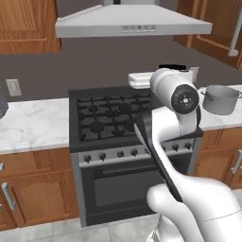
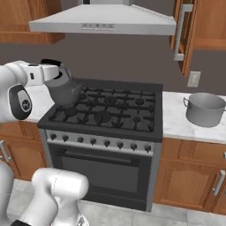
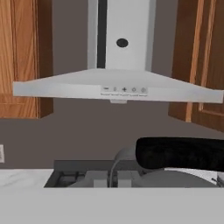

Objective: Pick the kettle from the cabinet and place it on a stove burner. Then pick the pot from the counter and place it on another stove burner. Finally, turn both burners on.

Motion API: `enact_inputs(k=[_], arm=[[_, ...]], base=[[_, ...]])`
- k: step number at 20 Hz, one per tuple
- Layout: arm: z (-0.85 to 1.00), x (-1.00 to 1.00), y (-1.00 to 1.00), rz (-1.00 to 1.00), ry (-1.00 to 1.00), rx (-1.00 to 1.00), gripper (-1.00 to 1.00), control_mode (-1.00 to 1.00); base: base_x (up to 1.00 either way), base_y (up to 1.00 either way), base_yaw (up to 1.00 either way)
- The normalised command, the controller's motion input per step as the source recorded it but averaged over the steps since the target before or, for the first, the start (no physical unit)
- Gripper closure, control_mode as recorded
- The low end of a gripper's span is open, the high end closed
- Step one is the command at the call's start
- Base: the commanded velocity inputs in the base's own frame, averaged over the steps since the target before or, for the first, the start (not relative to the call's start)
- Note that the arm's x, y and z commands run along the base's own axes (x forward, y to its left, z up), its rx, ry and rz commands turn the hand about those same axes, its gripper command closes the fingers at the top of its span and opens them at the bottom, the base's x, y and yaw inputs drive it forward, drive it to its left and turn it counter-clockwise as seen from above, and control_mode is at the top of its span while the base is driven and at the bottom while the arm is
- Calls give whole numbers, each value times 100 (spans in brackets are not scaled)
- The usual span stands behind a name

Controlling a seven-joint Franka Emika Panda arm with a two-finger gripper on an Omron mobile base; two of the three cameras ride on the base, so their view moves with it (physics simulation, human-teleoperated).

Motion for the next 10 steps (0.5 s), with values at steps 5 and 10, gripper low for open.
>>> enact_inputs(k=[5,10], arm=[[0,0,0,0,0,0,100,100],[0,0,0,0,0,0,100,100]], base=[[55,15,0],[55,12,0]])
